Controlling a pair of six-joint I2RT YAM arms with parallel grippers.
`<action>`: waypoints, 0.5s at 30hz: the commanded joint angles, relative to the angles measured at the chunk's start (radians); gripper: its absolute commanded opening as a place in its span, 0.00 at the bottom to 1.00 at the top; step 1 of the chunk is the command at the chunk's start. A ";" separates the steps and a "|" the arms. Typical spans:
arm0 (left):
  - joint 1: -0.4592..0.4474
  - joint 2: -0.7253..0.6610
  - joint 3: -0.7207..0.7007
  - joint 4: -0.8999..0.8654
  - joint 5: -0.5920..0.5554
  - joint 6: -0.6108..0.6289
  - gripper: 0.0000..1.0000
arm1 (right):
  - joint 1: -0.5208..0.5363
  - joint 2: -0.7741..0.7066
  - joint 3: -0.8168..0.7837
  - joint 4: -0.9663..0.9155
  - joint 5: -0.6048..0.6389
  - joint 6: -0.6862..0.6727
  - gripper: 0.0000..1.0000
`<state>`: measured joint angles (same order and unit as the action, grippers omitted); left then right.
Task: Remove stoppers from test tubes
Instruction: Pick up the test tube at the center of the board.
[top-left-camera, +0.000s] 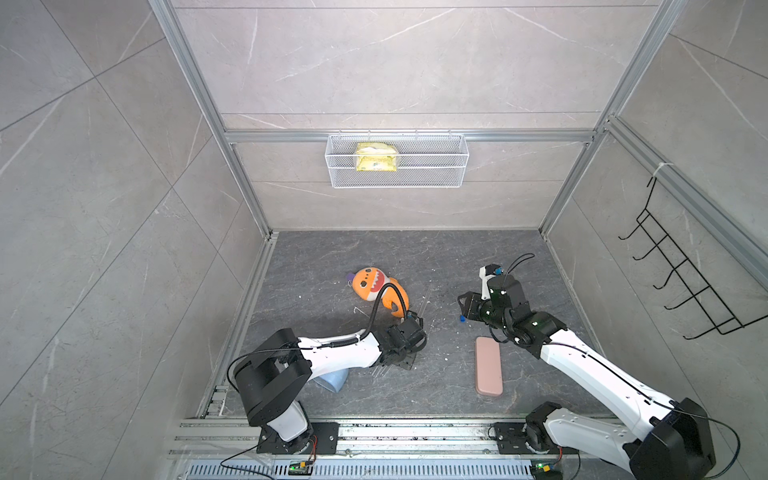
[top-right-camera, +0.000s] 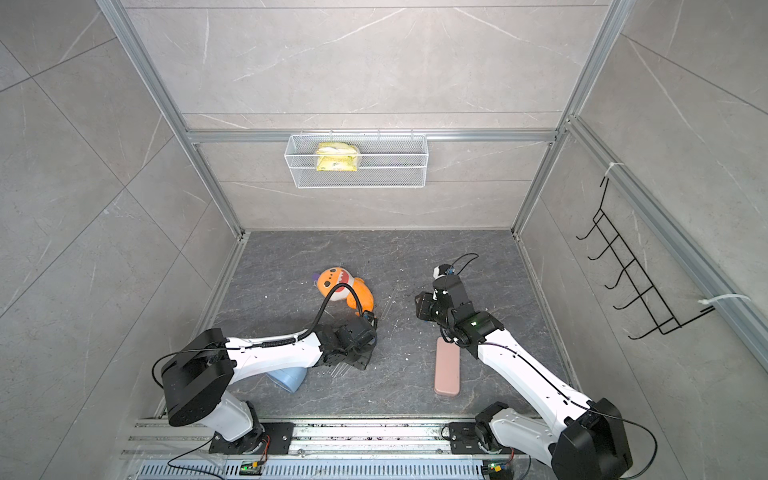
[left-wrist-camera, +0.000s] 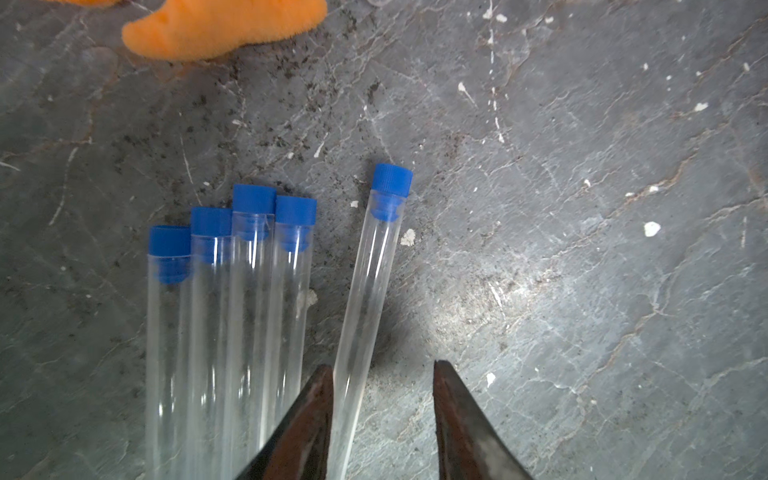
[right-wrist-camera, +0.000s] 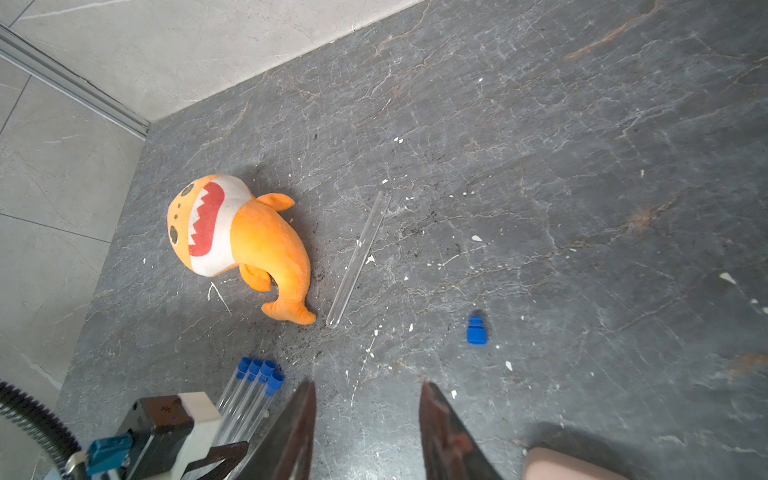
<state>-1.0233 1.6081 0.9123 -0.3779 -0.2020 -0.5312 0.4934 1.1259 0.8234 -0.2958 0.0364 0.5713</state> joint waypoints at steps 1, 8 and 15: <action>0.017 0.004 0.000 0.011 0.020 -0.014 0.42 | 0.006 0.003 0.006 -0.006 -0.010 -0.017 0.44; 0.038 0.015 -0.010 0.030 0.037 -0.006 0.39 | 0.005 0.002 0.015 -0.013 -0.008 -0.025 0.45; 0.047 0.035 -0.011 0.042 0.058 0.004 0.37 | 0.005 0.011 0.020 -0.015 -0.008 -0.024 0.45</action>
<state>-0.9813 1.6276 0.9051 -0.3531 -0.1677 -0.5312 0.4934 1.1275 0.8238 -0.2958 0.0360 0.5632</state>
